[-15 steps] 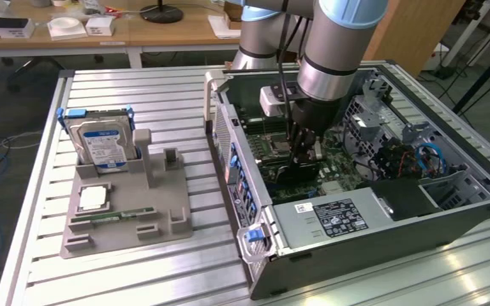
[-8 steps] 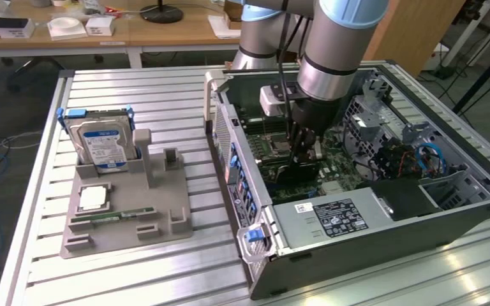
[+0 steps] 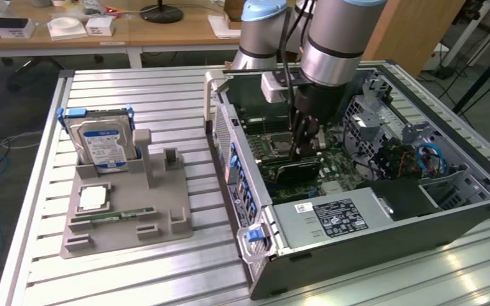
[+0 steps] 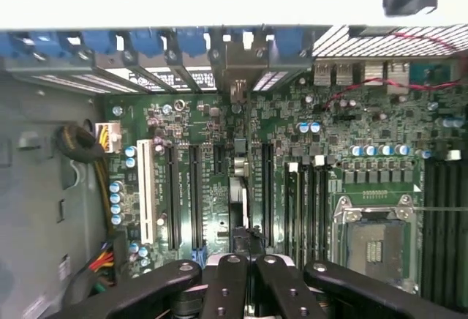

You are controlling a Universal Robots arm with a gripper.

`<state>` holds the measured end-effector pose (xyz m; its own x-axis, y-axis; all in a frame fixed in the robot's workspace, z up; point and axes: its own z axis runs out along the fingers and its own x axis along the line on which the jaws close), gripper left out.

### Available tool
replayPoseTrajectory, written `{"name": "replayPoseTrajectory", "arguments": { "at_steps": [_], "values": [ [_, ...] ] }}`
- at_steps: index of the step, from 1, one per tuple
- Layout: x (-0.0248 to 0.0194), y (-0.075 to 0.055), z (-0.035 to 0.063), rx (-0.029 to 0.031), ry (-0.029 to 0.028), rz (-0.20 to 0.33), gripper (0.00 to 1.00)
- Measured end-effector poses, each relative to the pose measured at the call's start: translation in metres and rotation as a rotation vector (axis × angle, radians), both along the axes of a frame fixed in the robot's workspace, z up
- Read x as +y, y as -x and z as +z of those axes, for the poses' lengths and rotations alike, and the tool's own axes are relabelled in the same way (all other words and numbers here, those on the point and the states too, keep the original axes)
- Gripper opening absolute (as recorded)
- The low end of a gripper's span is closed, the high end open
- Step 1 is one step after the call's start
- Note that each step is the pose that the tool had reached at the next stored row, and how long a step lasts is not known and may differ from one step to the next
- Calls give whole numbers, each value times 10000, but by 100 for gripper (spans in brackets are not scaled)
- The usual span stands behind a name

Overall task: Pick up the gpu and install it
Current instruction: 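Press down on the gpu until it lock into place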

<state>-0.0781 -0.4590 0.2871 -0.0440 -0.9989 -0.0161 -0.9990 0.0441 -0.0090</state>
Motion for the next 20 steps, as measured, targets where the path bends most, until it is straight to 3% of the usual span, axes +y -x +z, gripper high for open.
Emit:
{"name": "replayPoseTrajectory", "arguments": {
  "at_steps": [6,16,18,20],
  "values": [
    [0,71,157,2,1,0,11],
    [1,106,162,11,1,2,11],
    [1,117,166,58,0,3,11],
    [1,138,169,220,5,4,11]
  ]
}}
